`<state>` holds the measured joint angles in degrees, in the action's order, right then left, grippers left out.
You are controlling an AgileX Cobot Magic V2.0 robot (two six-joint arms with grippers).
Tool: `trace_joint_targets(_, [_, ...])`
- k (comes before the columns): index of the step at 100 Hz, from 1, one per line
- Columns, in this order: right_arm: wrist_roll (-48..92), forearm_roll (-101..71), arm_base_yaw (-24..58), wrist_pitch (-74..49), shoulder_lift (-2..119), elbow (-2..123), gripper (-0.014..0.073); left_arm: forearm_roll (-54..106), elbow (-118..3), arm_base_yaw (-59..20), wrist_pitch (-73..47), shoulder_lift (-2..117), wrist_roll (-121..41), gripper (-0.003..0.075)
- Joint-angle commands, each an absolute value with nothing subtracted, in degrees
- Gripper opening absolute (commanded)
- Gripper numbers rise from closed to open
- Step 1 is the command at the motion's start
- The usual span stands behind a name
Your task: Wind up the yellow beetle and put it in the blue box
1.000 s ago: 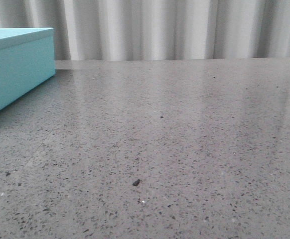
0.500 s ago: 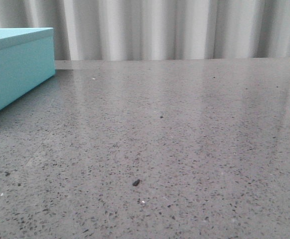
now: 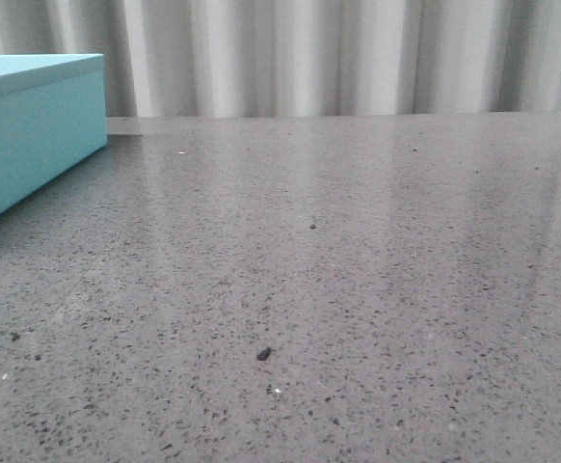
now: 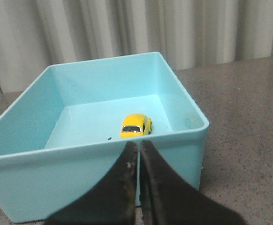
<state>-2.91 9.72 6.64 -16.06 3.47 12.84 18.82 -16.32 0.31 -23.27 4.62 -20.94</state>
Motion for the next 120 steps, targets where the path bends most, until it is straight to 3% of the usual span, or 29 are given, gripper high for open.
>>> trace_joint_targets(1, [-2.54, 10.54, 6.73, -11.51, 4.23, 14.38, -0.0041, 18.05, -15.59, 0.38, -16.83, 5.21, -19.08, -0.0021])
trace_joint_targets(43, [-2.54, 10.54, 6.73, -11.51, 4.23, 14.38, -0.0041, 3.30, -1.95, 0.38, 2.13, 1.27, 2.52, -0.0021])
trace_joint_targets(58, [-2.54, 10.54, 6.73, -11.51, 4.23, 14.38, -0.0041, 3.21, 1.52, 0.38, 1.38, -1.82, 3.06, -0.0021])
trace_joint_targets(99, [-2.54, 10.54, 6.73, -11.51, 4.23, 14.38, -0.0041, 1.11, 1.40, 0.28, -16.62, -2.02, 6.46, -0.0021])
trace_joint_targets(120, [-2.54, 10.54, 6.73, -11.51, 4.23, 14.38, -0.0041, 1.25, 1.40, 0.28, -16.76, -2.02, 6.46, -0.0021])
